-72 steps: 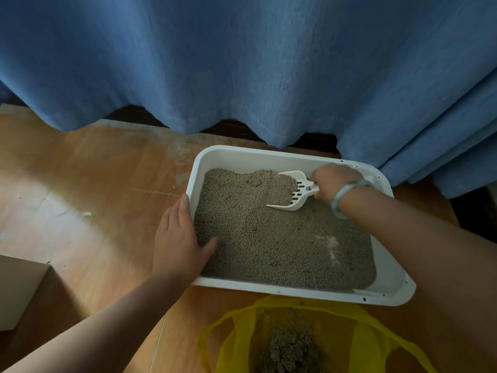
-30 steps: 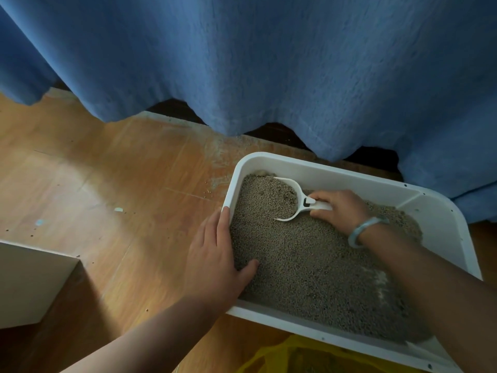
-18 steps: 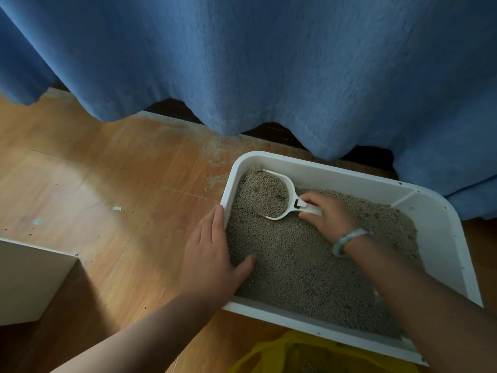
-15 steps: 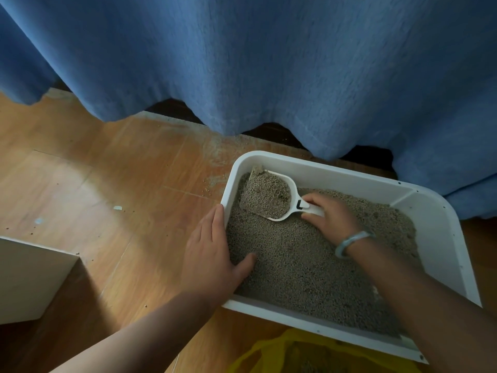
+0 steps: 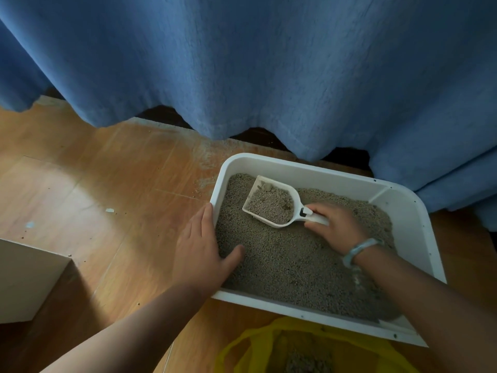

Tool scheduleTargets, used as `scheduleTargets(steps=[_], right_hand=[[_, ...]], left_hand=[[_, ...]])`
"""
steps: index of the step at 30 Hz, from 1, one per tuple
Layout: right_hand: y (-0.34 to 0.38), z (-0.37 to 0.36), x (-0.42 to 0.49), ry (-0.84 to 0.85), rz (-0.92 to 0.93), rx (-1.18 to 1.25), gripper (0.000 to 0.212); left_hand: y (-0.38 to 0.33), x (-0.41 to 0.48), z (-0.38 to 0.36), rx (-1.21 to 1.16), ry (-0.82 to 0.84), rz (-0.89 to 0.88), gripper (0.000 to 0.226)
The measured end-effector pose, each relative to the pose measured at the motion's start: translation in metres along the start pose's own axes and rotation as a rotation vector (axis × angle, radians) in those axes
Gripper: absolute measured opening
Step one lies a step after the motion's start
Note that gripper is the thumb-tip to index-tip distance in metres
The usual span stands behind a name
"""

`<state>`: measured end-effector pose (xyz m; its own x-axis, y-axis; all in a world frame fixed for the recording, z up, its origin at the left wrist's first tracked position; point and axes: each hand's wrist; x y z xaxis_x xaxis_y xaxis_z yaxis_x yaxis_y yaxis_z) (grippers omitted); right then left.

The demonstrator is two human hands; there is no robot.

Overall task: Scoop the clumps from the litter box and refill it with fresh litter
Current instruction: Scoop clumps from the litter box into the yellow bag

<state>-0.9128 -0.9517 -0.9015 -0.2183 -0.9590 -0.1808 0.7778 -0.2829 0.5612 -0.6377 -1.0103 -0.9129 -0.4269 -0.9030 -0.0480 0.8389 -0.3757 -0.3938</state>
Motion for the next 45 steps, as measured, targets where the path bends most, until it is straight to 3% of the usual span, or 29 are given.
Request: scheduleTargets(steps=[7, 13, 18, 22, 37, 45], right_hand=[[0.003, 0.007, -0.019, 0.007, -0.033, -0.03, 0.035], [0.006, 0.028, -0.015, 0.034, -0.091, -0.251, 0.033], [-0.007, 0.047, -0.011, 0.002, -0.157, -0.246, 0.029], [-0.014, 0.049, -0.008, 0.067, -0.194, -0.302, 0.024], [0.035, 0.042, 0.058, 0.235, -0.11, -0.563, 0.008], [0.034, 0.017, 0.056, 0.143, -0.083, -0.384, 0.028]], left_hand=[[-0.003, 0.0, 0.003, 0.008, 0.014, 0.003, 0.1], [-0.007, -0.002, 0.007, 0.005, 0.005, 0.006, 0.094], [-0.005, -0.002, 0.006, -0.004, -0.008, -0.007, 0.092], [-0.006, -0.002, 0.005, -0.021, -0.015, 0.004, 0.091], [-0.004, -0.002, 0.004, -0.056, -0.027, -0.001, 0.093], [-0.005, -0.002, 0.005, -0.073, -0.036, -0.011, 0.093]])
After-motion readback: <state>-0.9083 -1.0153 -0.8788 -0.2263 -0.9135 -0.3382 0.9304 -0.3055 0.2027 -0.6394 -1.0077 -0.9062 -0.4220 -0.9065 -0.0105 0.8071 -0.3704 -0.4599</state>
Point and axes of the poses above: each hand's wrist, its own x-axis towards the middle knuckle, its own z-axis out of the back of the hand, y = z × x, and after that the axes turned 2 degrees about x, right-handed
